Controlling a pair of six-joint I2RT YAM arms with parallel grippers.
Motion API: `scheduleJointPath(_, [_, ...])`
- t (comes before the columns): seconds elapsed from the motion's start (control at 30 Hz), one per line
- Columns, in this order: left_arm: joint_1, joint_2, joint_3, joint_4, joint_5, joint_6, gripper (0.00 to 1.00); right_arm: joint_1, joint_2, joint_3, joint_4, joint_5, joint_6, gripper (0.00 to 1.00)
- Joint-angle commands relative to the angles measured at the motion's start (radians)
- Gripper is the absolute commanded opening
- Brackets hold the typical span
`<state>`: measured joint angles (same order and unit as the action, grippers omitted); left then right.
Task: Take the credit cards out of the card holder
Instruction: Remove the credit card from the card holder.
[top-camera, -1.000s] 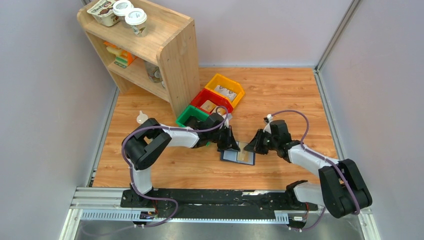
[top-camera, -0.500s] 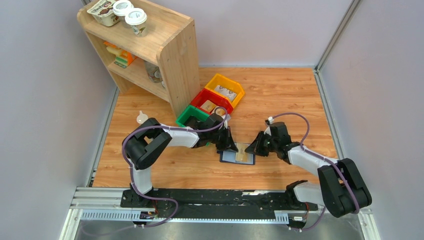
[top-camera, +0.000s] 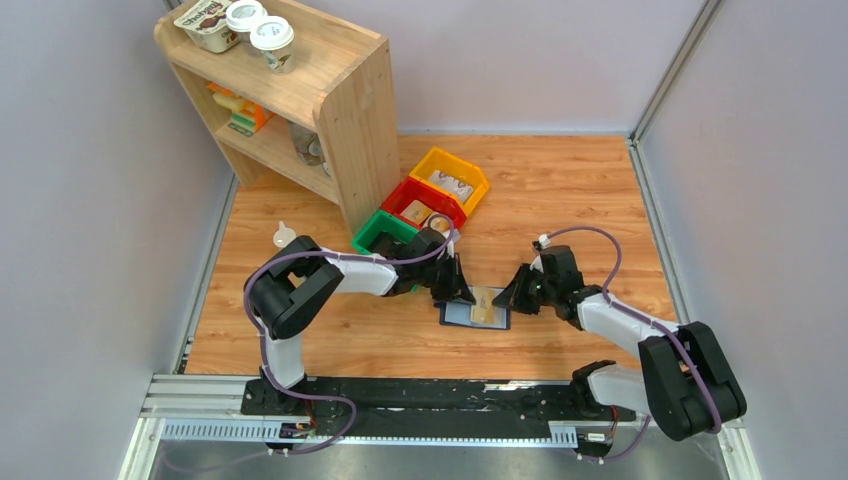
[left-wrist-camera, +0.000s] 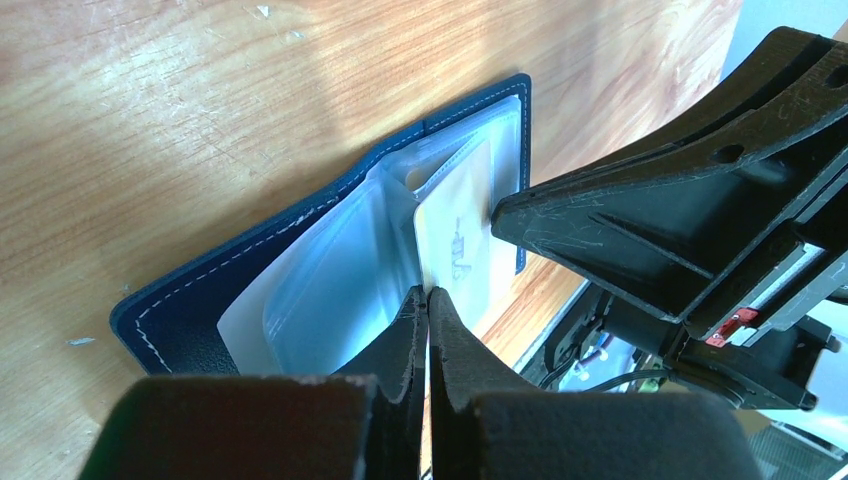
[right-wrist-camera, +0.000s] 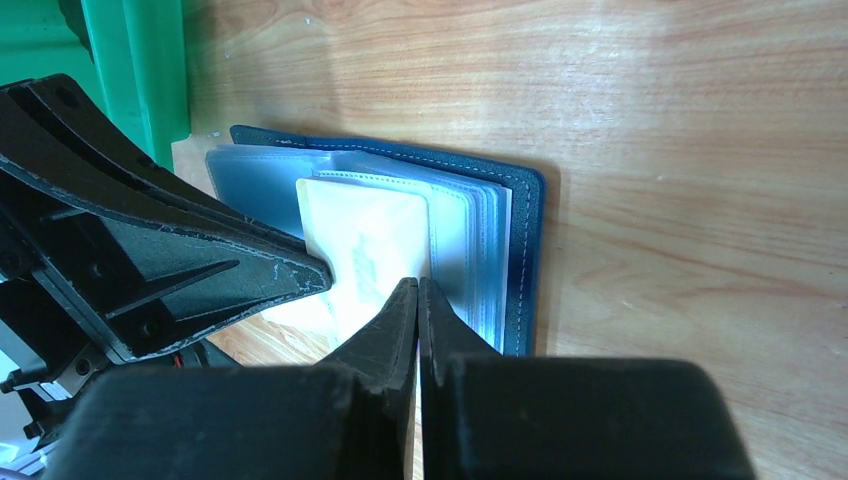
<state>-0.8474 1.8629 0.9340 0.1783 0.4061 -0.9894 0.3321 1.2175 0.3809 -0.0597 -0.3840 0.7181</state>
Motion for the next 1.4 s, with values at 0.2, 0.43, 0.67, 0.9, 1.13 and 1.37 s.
scheduleJointPath(0.2, [0.042, -0.036, -0.075, 0.032, -0.009, -0.012, 0.00, -0.010, 0.053, 0.001, -0.172, 0.105, -0.040, 0.02])
scheduleJointPath(0.43, [0.048, -0.047, -0.098, 0.044, -0.007, -0.026, 0.02, -0.011, 0.076, 0.012, -0.178, 0.105, -0.046, 0.01])
scheduleJointPath(0.67, [0.048, -0.036, -0.098, 0.072, 0.011, -0.043, 0.00, -0.013, 0.039, 0.023, -0.161, 0.056, -0.054, 0.02])
scheduleJointPath(0.9, [0.048, -0.034, -0.098, 0.072, 0.008, -0.038, 0.00, -0.011, -0.056, 0.033, -0.106, -0.048, -0.046, 0.03])
scheduleJointPath(1.13, [0.048, -0.028, -0.096, 0.076, 0.013, -0.040, 0.00, -0.005, -0.038, 0.044, -0.040, -0.147, -0.051, 0.04])
scheduleJointPath(1.37, [0.048, -0.030, -0.093, 0.084, 0.013, -0.045, 0.00, -0.004, 0.037, 0.046, -0.054, -0.109, -0.055, 0.03])
